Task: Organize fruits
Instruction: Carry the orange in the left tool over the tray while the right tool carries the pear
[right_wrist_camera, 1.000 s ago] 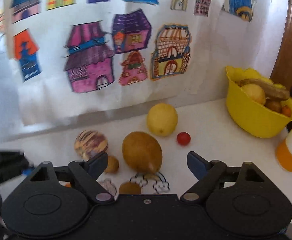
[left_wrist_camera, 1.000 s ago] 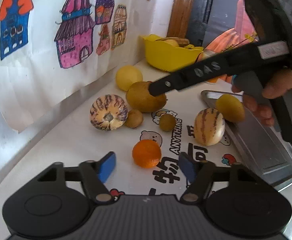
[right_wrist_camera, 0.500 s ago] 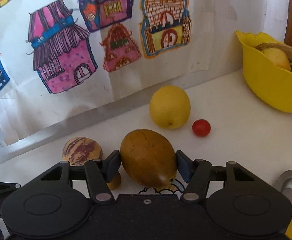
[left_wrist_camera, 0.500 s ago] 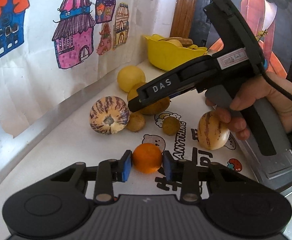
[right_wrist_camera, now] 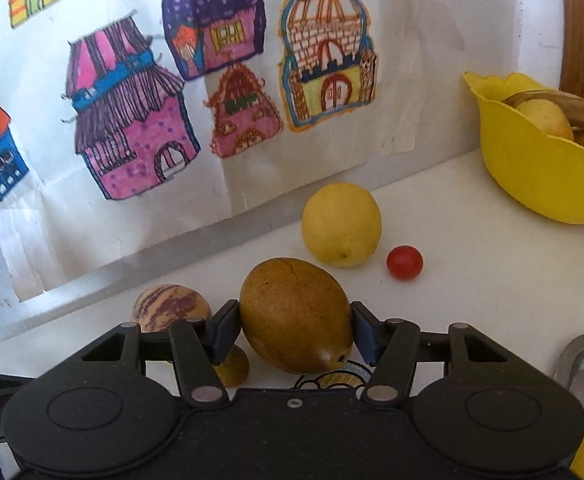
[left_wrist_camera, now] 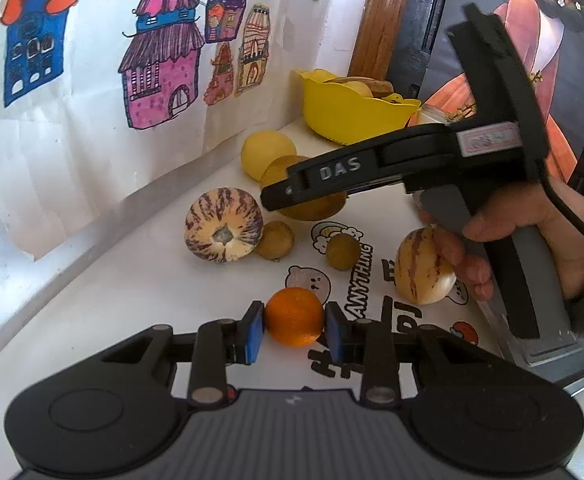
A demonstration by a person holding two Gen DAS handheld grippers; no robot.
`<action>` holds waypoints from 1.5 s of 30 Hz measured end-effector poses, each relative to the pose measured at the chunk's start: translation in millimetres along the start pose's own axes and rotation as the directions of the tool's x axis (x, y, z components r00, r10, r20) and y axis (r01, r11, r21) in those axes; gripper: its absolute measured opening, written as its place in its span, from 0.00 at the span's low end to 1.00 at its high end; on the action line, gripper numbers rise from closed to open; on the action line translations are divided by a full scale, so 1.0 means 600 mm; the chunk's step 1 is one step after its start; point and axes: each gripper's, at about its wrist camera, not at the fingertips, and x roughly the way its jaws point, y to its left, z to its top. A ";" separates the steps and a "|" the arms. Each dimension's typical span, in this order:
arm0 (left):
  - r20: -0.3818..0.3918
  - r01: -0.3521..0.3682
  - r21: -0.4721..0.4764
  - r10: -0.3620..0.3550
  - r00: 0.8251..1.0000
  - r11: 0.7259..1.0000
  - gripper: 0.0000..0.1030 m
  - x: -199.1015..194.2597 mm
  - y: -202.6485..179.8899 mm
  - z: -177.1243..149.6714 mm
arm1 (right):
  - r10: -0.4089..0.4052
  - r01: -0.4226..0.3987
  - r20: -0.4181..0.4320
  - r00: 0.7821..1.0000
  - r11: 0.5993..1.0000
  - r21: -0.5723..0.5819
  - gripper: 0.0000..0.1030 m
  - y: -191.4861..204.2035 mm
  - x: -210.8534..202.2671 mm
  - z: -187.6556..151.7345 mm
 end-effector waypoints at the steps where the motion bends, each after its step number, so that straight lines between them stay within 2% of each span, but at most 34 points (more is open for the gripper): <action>1: -0.001 0.001 -0.003 -0.001 1.000 1.000 0.34 -0.001 0.000 0.000 | 0.000 0.000 0.005 1.000 1.000 0.005 0.58 0.000 -0.002 -0.002; 9: 0.011 0.022 -0.015 -0.022 1.000 1.000 0.34 -0.012 -0.013 0.003 | 0.007 -0.010 0.096 0.995 0.999 0.037 0.59 0.010 -0.092 -0.024; 15: 0.044 0.073 -0.008 -0.073 0.996 0.997 0.34 -0.021 -0.054 0.019 | -0.017 0.008 0.136 0.991 0.998 0.068 0.59 -0.002 -0.172 -0.039; 21: 0.052 0.158 0.014 -0.159 0.986 0.987 0.34 -0.014 -0.123 0.026 | -0.121 0.102 0.163 0.979 0.987 0.120 0.59 -0.035 -0.277 -0.078; 28: 0.037 0.241 0.064 -0.244 0.969 0.968 0.34 0.002 -0.213 0.015 | -0.243 0.215 0.124 0.962 0.955 0.202 0.59 -0.094 -0.346 -0.145; 36: -0.007 0.246 0.084 -0.246 0.969 0.966 0.34 0.058 -0.269 0.010 | -0.313 0.282 0.072 0.947 0.918 0.279 0.59 -0.179 -0.352 -0.225; 45: -0.017 0.183 0.104 -0.182 0.983 0.978 0.34 0.101 -0.281 0.019 | -0.328 0.294 0.077 0.941 0.911 0.289 0.59 -0.220 -0.323 -0.254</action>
